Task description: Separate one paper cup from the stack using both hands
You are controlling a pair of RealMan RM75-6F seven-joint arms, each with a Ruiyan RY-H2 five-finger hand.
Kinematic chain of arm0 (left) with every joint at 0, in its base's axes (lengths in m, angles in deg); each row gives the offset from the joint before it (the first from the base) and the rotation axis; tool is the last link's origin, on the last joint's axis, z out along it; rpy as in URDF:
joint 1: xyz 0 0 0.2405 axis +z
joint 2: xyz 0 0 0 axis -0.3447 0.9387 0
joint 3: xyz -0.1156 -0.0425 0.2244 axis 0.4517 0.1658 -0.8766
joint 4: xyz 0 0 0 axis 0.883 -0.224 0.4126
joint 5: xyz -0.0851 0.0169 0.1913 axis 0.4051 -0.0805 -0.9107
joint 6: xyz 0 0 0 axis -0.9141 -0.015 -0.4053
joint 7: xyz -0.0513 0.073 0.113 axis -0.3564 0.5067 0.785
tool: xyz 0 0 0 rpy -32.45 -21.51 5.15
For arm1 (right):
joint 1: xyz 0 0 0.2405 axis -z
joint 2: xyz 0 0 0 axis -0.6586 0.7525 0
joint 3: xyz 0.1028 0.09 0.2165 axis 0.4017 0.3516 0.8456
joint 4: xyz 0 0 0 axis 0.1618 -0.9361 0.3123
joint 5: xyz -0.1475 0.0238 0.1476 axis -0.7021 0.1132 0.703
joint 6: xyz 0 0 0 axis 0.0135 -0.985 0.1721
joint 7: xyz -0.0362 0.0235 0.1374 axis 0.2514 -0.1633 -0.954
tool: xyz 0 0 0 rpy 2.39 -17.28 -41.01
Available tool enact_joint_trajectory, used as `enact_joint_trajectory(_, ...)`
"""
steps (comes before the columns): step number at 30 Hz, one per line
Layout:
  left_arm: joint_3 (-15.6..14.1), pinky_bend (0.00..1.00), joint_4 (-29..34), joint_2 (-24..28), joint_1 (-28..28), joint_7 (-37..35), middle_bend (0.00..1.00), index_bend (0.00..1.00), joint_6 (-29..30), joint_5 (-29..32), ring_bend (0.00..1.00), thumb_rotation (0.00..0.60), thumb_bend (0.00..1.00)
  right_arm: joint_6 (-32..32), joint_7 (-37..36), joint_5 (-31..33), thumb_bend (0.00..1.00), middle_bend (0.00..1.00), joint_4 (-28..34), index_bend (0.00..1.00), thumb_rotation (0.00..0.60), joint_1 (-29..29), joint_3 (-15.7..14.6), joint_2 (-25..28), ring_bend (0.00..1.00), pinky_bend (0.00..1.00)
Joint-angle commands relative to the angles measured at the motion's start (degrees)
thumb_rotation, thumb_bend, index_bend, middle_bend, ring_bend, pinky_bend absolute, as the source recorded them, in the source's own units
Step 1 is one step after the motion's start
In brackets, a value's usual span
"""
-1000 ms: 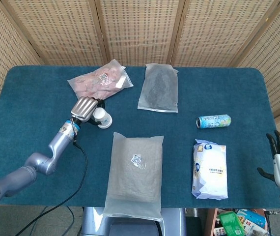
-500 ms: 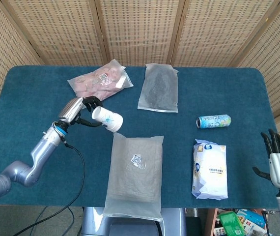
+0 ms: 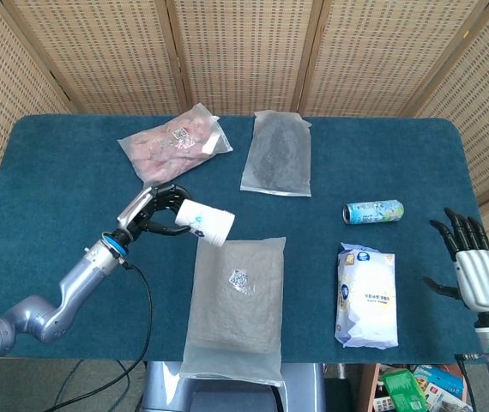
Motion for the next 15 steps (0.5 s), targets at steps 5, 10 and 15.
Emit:
enact_joint_trajectory(5, 0.94, 0.48, -1.15, -4.72, -2.56, -7.87, 0.50, 0.48, -3.95, -0.12, 0.44, 0.600, 0.16, -4.10, -11.96, -9.41, 0.00, 0.25, -8.65, 0.31, 0.600, -5.38, 1.65, -0.89, 0.14, 0.07)
enact_joint_trajectory(10, 1.02, 0.48, -2.36, -6.18, -3.77, -9.83, 0.50, 0.48, -4.83, -1.12, 0.44, 0.600, 0.16, -6.61, -12.83, -14.67, 0.04, 0.31, -13.56, 0.38, 0.600, -9.36, 1.95, -2.66, 0.21, 0.15)
enact_joint_trajectory(15, 1.03, 0.48, -3.02, -6.75, -4.34, -10.54, 0.50, 0.48, -5.17, -1.39, 0.44, 0.600, 0.16, -7.63, -13.37, -18.62, 0.10, 0.38, -16.34, 0.43, 0.600, -12.75, 1.57, -3.54, 0.28, 0.18)
